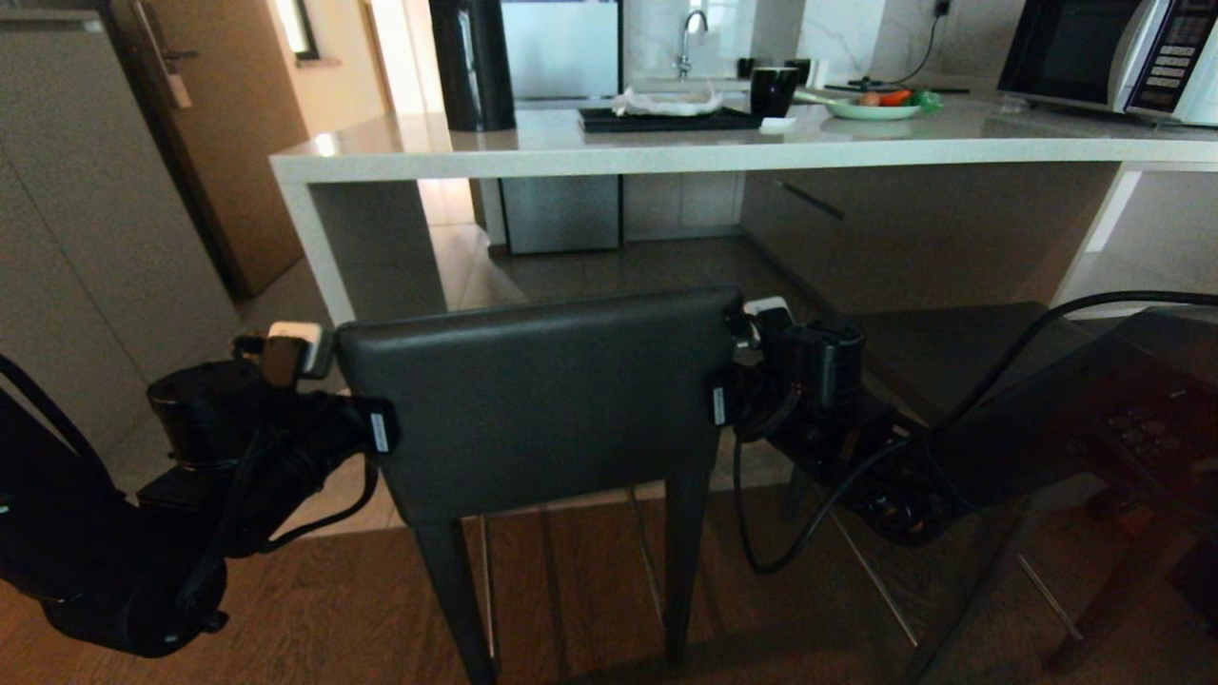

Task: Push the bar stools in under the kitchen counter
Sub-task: Push the gray chair back under the dining table

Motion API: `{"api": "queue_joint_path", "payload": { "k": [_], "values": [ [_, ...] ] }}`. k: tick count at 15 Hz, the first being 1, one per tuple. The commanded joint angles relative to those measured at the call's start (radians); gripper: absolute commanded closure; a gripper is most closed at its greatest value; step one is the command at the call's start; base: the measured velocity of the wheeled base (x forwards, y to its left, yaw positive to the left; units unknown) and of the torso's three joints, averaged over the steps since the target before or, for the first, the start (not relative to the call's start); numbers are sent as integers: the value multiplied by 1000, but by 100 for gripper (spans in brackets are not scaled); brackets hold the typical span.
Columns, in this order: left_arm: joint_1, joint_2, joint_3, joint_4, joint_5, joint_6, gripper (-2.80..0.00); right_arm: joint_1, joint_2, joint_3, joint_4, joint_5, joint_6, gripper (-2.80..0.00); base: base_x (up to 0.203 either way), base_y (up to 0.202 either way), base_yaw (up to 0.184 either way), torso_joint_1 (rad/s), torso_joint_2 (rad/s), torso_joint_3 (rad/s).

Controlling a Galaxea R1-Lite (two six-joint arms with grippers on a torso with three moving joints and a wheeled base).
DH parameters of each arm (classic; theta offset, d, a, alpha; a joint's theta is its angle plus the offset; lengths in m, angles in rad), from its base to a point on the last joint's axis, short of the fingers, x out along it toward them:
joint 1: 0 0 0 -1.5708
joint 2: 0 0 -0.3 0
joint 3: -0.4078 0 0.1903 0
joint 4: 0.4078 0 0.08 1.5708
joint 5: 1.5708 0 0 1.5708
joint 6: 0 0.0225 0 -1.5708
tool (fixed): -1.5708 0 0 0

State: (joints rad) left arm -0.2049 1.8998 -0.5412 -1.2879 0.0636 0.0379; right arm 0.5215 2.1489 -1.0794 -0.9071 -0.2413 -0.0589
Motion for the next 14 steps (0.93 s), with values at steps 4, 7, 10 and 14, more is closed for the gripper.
{"api": "queue_joint_path", "payload": {
  "k": [4, 7, 10, 14],
  "values": [
    [-32, 36, -19, -7, 0, 2, 0, 2, -4, 11, -9, 2, 2, 0, 0, 0, 0, 0, 0, 0],
    [-13, 76, -82, -6, 11, 28, 0, 2, -4, 29, -31, 2, 2, 0, 0, 0, 0, 0, 0, 0],
    [-6, 108, -124, -6, 9, 119, 0, 0, 3, 41, -53, 4, 2, 0, 0, 0, 0, 0, 0, 0],
    [27, 141, -161, -1, -10, 114, 0, -1, 0, 33, -53, 4, 1, 0, 0, 0, 0, 0, 0, 0]
  ]
}}
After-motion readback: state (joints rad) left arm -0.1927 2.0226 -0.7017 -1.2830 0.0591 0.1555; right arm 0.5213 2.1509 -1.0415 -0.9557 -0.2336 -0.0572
